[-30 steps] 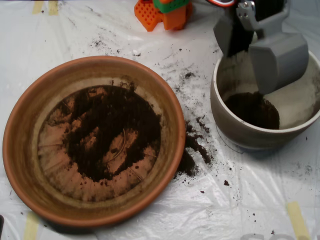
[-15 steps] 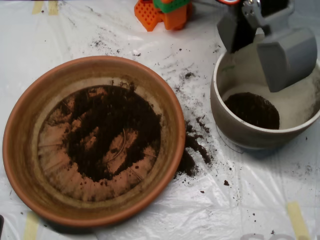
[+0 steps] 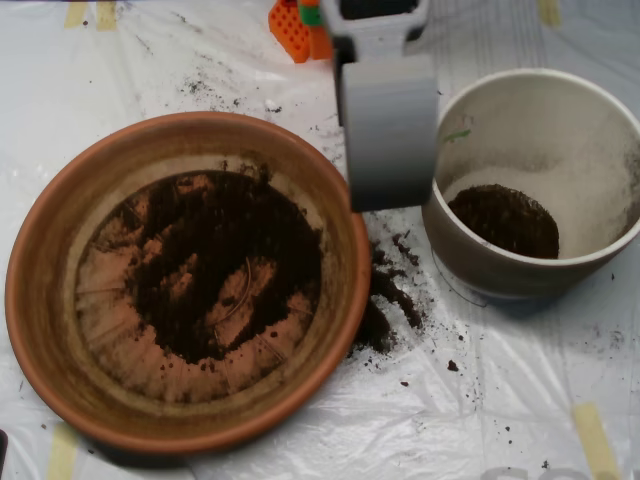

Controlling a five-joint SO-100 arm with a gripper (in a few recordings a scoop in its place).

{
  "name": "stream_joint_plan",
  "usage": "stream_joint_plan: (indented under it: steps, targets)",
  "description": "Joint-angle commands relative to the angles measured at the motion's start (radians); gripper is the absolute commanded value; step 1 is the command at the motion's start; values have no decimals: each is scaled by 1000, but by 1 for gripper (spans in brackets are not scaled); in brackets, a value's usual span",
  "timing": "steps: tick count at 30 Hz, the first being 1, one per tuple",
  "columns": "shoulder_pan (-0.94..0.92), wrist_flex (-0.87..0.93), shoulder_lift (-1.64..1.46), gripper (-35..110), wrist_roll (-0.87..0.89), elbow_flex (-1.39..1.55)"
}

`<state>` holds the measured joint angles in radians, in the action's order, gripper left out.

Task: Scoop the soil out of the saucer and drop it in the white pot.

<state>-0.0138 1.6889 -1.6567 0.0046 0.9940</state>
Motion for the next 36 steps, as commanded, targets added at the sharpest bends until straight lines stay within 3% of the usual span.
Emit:
stream_joint_plan:
  steps: [1,10,19,27,36]
  targets:
    - [-120,-67,-55,40,-20,83]
    - [-275,-221,-17,45,-77,377]
    - [-328,-503,-106,43,-327,798]
    - [-360,-537,28,39,-532,865]
    - [-322,-528,66,43,-566,900]
